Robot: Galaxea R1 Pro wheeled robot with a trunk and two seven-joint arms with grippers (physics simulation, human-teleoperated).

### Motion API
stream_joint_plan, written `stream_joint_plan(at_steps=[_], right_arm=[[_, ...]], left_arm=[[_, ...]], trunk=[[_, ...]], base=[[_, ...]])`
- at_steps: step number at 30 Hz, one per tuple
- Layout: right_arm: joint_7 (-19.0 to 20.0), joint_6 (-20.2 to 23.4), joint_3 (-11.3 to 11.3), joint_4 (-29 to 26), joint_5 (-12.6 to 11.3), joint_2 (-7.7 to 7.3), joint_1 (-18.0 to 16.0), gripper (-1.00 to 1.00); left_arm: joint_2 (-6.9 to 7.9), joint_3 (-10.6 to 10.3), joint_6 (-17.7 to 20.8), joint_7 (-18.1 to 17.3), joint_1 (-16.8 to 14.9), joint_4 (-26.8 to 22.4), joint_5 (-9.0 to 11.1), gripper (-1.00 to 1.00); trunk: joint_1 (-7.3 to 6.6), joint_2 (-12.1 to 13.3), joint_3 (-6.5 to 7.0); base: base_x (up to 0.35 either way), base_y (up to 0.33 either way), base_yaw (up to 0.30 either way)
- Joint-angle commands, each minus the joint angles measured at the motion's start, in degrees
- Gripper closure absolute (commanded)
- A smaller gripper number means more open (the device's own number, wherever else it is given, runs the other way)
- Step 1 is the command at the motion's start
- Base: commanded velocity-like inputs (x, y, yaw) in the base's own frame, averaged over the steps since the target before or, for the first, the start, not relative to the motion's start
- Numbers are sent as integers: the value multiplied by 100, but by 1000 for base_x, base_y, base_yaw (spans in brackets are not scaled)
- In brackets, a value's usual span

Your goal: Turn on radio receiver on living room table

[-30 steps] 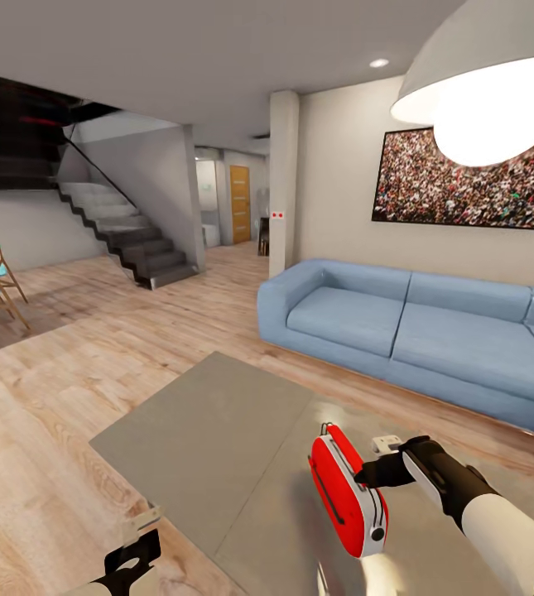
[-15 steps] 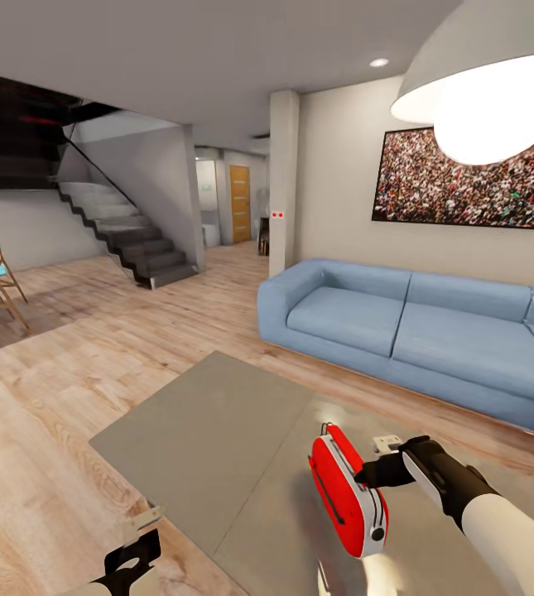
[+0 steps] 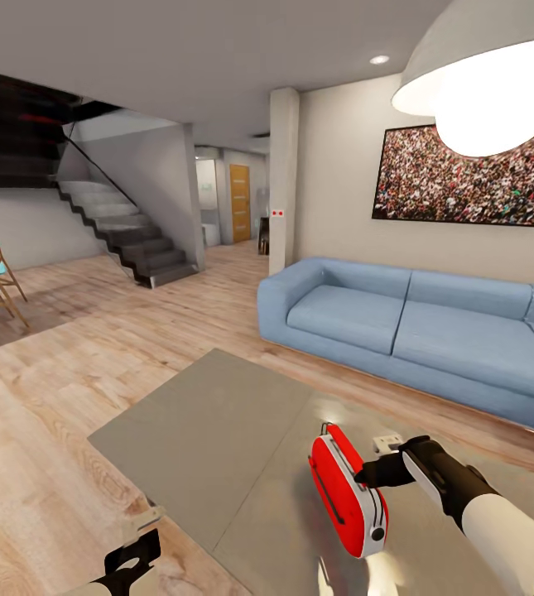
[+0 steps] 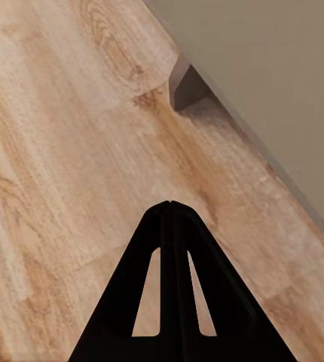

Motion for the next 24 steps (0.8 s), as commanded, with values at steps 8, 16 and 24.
stream_joint_plan(at_steps=[8, 16, 24], right_arm=[[0, 4, -5, -3, -32, 1, 0, 100], [0, -11, -5, -3, -26, 3, -1, 100], [0, -225, -5, 90, -32, 3, -2, 100]], left_arm=[[0, 0, 0, 0, 0, -1, 0, 100], [0, 0, 0, 0, 0, 1, 0, 100], [0, 0, 0, 0, 0, 3, 0, 100]], trunk=[[0, 0, 0], [0, 0, 0], [0, 0, 0]], base=[[0, 0, 0], [0, 0, 0], [0, 0, 0]])
